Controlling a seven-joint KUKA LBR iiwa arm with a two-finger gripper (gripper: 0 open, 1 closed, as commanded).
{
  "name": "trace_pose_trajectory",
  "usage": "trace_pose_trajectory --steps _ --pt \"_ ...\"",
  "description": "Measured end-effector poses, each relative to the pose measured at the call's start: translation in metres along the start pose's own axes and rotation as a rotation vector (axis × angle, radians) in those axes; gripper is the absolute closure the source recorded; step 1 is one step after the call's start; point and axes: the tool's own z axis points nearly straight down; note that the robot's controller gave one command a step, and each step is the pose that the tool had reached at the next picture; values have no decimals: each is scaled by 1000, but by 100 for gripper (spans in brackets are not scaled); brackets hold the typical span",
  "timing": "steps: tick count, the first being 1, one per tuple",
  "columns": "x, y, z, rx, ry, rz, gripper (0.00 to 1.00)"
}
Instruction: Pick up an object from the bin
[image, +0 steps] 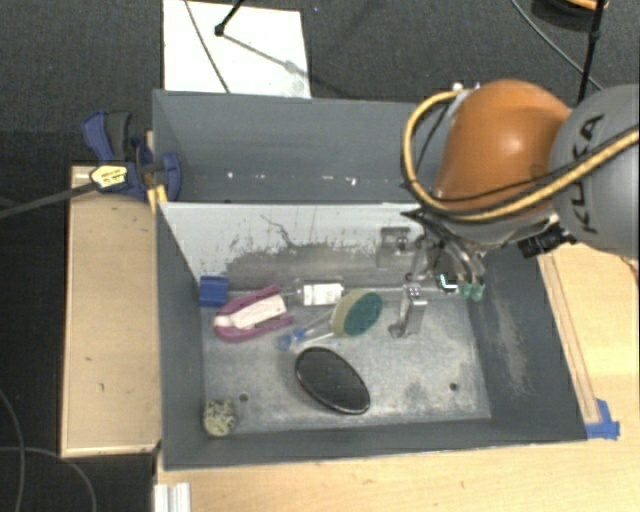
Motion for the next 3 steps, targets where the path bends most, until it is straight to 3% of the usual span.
trace_pose_trajectory --steps 1,2,3 --pt "-17 -11 148 0 -9 -83 0" --pt "-22 -10 140 -1 -26 -81 100" --pt "-31 -18 2 1 -16 -90 100"
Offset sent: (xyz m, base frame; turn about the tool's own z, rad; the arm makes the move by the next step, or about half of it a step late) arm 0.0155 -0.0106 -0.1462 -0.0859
